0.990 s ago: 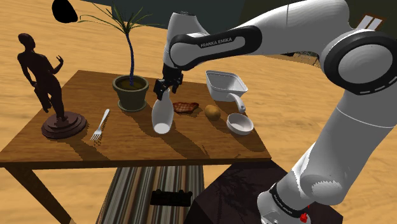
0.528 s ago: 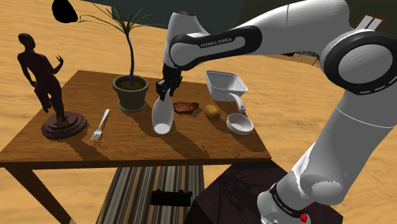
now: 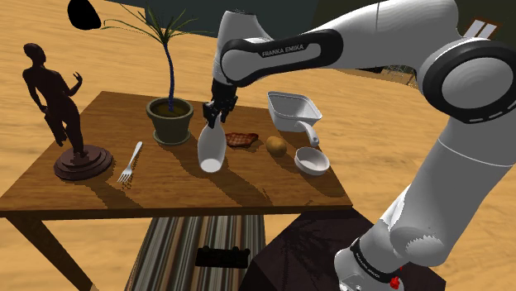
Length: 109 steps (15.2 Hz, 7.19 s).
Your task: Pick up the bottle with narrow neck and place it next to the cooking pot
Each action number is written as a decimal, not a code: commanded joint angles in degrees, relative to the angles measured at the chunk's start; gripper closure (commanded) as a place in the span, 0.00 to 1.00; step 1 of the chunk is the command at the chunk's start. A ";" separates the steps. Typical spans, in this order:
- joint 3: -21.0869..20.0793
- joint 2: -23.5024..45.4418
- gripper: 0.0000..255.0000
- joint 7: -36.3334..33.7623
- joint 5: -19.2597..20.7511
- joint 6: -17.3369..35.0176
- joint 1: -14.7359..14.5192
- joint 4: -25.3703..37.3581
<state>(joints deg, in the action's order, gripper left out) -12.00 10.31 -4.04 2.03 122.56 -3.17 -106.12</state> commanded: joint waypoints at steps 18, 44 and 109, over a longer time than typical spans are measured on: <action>-0.21 -2.40 1.00 0.29 -0.68 -13.82 -0.03 11.50; 0.45 -3.92 1.00 2.55 -1.34 -33.46 1.22 29.66; 10.08 -33.32 1.00 21.23 -5.62 -5.78 8.90 -27.78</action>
<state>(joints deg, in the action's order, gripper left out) -1.95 -23.01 17.09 -3.57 115.82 5.71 -133.01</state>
